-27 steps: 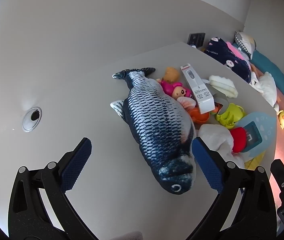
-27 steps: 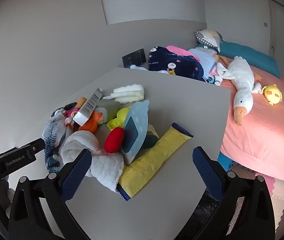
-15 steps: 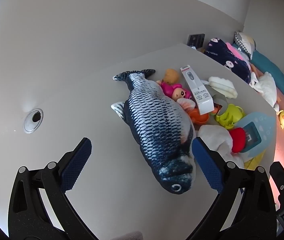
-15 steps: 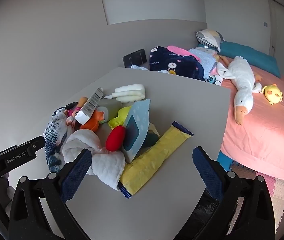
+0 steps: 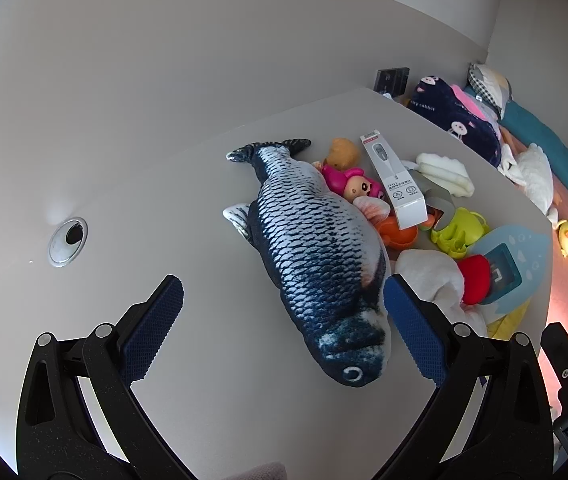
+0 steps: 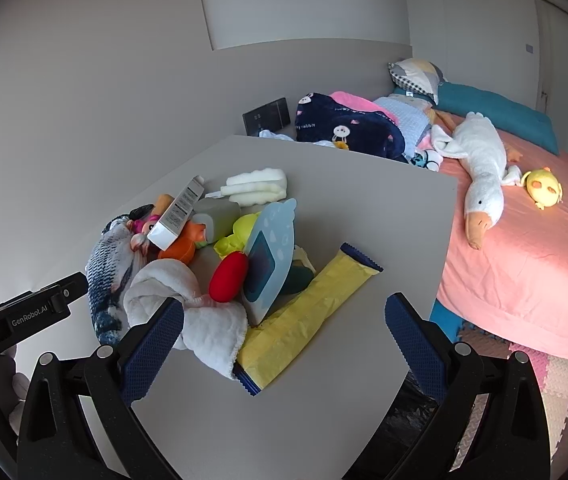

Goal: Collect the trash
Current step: 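Approach the blue plush fish with the left tool and the yellow packet with the right tool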

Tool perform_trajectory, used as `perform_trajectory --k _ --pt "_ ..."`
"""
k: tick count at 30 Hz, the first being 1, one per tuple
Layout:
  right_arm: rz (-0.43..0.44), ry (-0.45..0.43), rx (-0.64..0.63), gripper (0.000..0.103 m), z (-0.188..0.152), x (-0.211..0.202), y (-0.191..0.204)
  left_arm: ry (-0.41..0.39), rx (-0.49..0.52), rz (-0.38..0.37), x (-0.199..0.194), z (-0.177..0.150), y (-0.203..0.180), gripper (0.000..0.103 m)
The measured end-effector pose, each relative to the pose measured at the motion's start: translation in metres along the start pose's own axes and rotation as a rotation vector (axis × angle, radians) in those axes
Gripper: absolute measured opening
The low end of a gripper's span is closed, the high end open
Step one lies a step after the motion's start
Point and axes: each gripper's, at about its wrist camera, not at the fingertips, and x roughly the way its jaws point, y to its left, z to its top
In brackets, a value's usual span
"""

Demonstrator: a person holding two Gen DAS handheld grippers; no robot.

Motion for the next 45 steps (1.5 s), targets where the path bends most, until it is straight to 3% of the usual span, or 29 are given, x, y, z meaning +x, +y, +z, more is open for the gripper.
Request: perform_trajectory --k 45 --pt "-0.019 0.012 -0.009 0.1 -0.0074 0.0011 -0.0052 0.018 0.003 0.001 0.0043 -0.0007 0.0029 0.097"
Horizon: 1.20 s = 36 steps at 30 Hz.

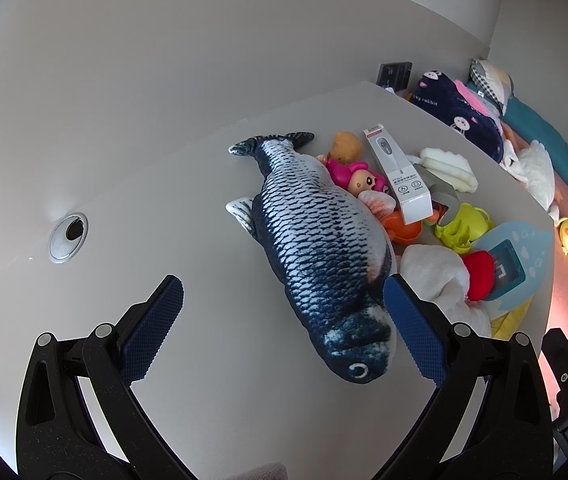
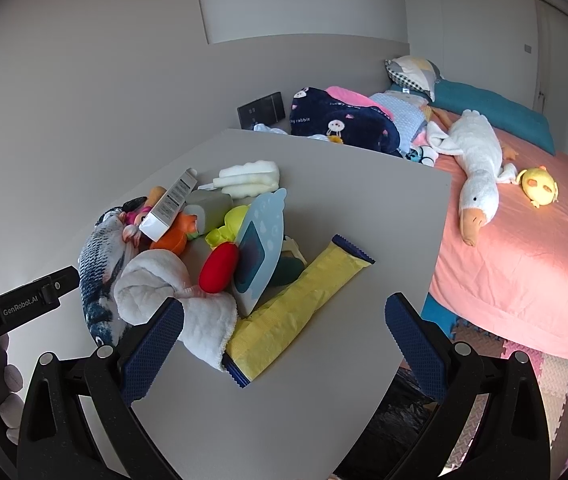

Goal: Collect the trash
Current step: 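Approach the blue plush fish with the left tool and the yellow packet with the right tool, then close the left tool on the blue plush fish while the right tool grasps the yellow packet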

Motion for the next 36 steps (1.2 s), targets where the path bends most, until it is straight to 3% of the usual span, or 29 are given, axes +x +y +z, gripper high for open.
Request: perform_trajectory --k 9,20,26,32,35,36 --pt "-0.002 0.009 0.01 0.1 -0.004 0.003 -0.005 0.015 0.0 0.013 0.008 -0.002 0.001 0.097" --pt "-0.033 0.066 0.066 0.1 -0.001 0.036 -0.024 0.065 -0.037 0.018 0.038 0.006 0.004 0.097" --pt "-0.048 0.11 0.051 0.093 0.005 0.057 -0.021 0.08 -0.025 0.011 0.053 0.015 0.0 0.097" --pt "-0.078 0.158 0.032 0.076 0.003 0.076 -0.017 0.097 -0.009 -0.004 0.066 0.023 -0.006 0.097" --pt "-0.101 0.163 0.021 0.059 0.002 0.082 -0.017 0.109 -0.017 -0.029 0.07 0.024 -0.006 0.097" --pt "-0.116 0.156 0.012 0.042 0.001 0.082 -0.017 0.114 -0.024 -0.041 0.071 0.024 -0.006 0.097"
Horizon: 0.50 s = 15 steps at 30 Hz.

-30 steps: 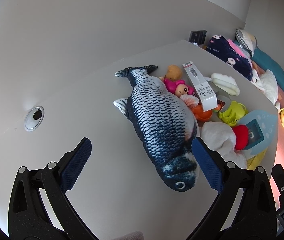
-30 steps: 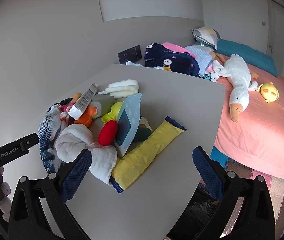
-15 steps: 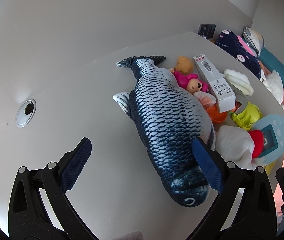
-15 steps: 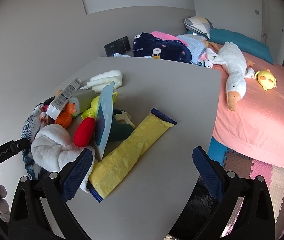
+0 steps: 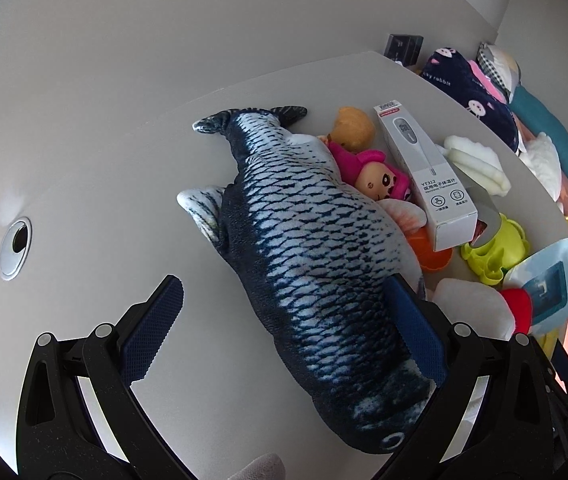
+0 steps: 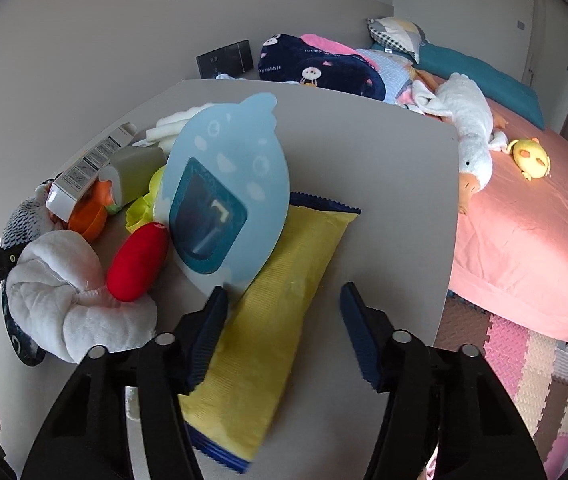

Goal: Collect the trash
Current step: 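Close the left tool on the blue plush fish while the right tool grasps the yellow packet, then carry the fish and yellow packet to the black bin and release both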

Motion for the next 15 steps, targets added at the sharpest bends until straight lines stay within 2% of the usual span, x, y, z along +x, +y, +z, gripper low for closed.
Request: perform_trajectory --k 1,3,5,6,7,10,15 --pt "0.0 -0.003 0.003 0.033 0.0 0.0 -0.001 0.005 -0.008 -0.011 0.001 0.0 0.001 0.097" --pt "0.03 -0.001 0.023 0.025 0.0 -0.001 -0.006 0.012 -0.022 -0.041 0.003 -0.001 0.003 0.093" --pt "0.053 0.0 0.036 0.023 0.0 -0.002 -0.01 0.024 -0.025 -0.11 0.005 -0.002 0.005 0.076" --pt "0.058 -0.004 0.037 0.021 -0.001 -0.004 -0.011 0.029 -0.034 -0.155 0.004 -0.003 0.006 0.062" --pt "0.06 -0.008 0.036 0.02 -0.002 -0.006 -0.012 0.027 -0.044 -0.184 0.003 -0.005 0.007 0.053" --pt "0.071 -0.011 0.033 0.018 -0.006 -0.012 -0.014 -0.006 -0.038 -0.187 -0.003 -0.009 0.003 0.041" --pt "0.085 -0.043 0.024 0.018 -0.011 -0.032 -0.018 -0.043 -0.053 -0.188 -0.018 -0.018 0.006 0.031"
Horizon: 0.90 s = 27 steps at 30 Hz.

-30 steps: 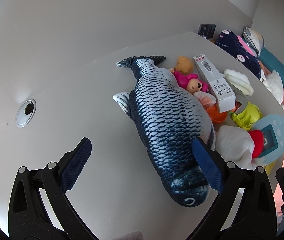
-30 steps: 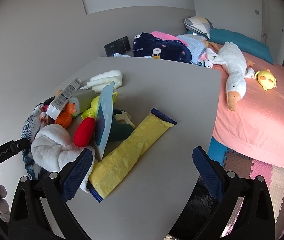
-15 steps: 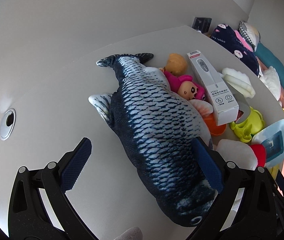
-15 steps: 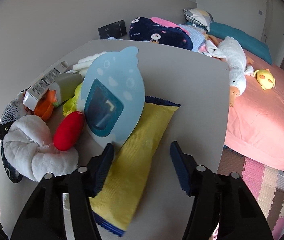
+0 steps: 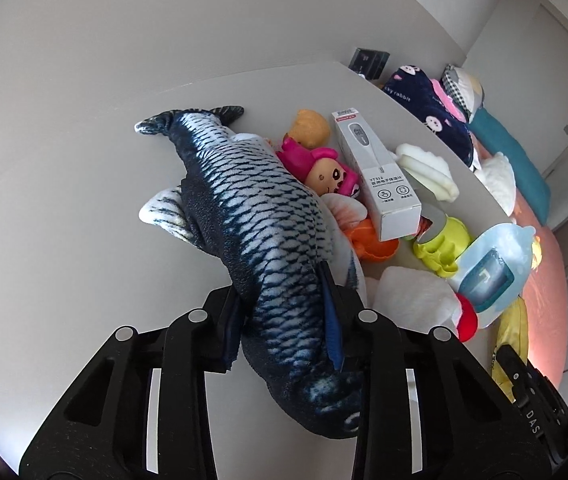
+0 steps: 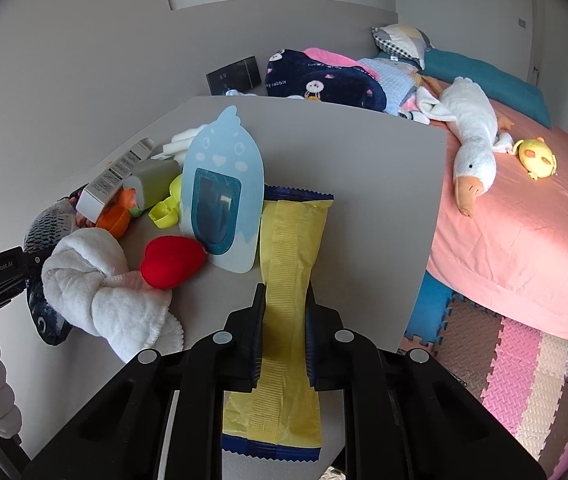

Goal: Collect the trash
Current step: 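Carry the fish and yellow packet to the black bin and release both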

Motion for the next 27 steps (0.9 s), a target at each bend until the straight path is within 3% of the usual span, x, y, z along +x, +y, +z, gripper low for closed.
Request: perform_trajectory --k 6,14,27 --pt "0.027 -0.041 0.009 0.018 -0.002 -0.024 -0.009 -0.078 0.007 -0.01 -0.031 -0.012 0.002 0.023" --pt "0.031 -0.093 0.027 0.018 -0.01 -0.063 -0.031 -0.217 0.116 -0.008 -0.091 -0.033 -0.025 0.022" --pt "-0.032 -0.143 0.104 0.018 -0.034 -0.115 -0.096 -0.199 0.277 -0.145 -0.111 -0.073 -0.111 0.022"
